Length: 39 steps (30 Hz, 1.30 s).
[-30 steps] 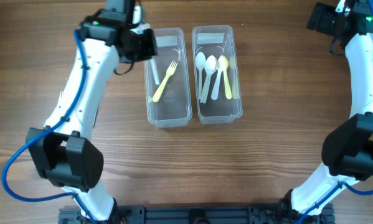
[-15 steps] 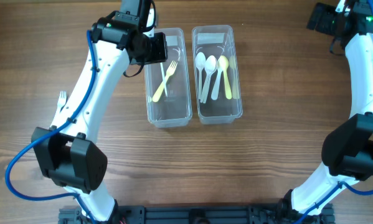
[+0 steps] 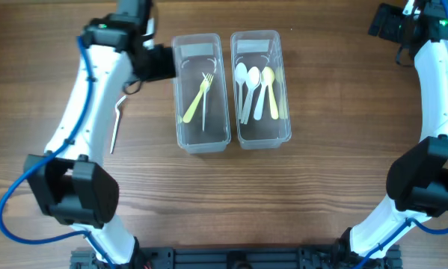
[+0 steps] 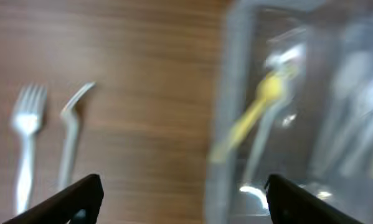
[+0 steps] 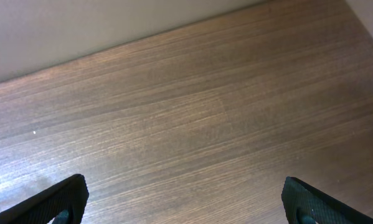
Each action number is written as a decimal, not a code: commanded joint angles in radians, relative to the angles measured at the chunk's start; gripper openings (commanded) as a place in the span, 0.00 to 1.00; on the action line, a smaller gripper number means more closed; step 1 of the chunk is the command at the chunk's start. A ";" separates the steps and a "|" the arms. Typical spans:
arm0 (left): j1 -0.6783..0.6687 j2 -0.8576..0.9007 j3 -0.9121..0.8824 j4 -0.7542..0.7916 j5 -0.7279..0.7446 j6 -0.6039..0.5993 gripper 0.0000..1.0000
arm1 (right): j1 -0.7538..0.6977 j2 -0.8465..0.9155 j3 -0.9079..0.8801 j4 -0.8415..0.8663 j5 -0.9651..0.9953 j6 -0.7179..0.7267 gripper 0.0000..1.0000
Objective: Pack container
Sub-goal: 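Release the white fork into the left container and withdraw left, then lower the left gripper onto another white fork on the table and grasp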
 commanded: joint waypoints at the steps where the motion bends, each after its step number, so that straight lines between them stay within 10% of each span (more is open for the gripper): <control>1: 0.085 -0.005 0.005 -0.048 -0.058 0.037 0.85 | 0.005 -0.013 0.003 0.004 0.010 -0.002 1.00; 22: 0.189 0.012 -0.300 0.141 -0.092 0.170 0.47 | 0.005 -0.013 0.003 0.004 0.011 -0.002 1.00; 39: 0.232 0.034 -0.441 0.355 -0.064 0.250 0.46 | 0.005 -0.013 0.003 0.004 0.010 -0.003 1.00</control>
